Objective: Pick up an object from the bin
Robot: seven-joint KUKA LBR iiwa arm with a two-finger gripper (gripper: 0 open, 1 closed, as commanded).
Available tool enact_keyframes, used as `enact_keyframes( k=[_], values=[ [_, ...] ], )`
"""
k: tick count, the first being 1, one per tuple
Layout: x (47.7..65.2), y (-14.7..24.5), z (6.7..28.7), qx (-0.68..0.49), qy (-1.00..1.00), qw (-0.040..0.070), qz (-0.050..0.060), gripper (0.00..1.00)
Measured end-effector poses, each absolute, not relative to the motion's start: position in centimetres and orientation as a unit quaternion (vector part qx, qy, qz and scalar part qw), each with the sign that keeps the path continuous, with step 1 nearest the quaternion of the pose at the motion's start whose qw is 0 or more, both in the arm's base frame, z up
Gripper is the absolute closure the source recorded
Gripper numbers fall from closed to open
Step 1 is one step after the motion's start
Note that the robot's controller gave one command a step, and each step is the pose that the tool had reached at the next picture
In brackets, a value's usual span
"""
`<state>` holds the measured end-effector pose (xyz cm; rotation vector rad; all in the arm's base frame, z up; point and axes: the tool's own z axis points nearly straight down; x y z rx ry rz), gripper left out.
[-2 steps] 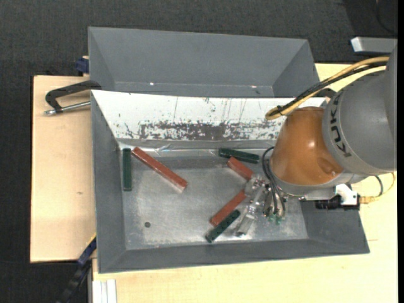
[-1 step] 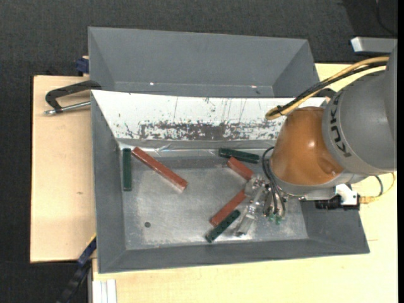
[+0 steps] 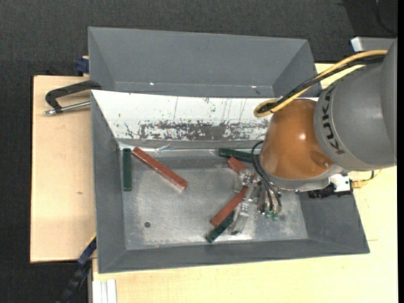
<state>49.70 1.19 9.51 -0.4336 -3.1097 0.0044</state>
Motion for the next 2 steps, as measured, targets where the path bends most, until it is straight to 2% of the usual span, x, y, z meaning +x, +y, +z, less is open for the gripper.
enact_keyframes(
  k=[1, 2],
  values=[
    [50.0, 2.7, 10.5, -0.102, -0.995, -0.001, 0.001, 0.0],
    [49.7, 1.0, 7.0, -0.058, -0.998, 0.0, -0.001, 1.0]
  ],
)
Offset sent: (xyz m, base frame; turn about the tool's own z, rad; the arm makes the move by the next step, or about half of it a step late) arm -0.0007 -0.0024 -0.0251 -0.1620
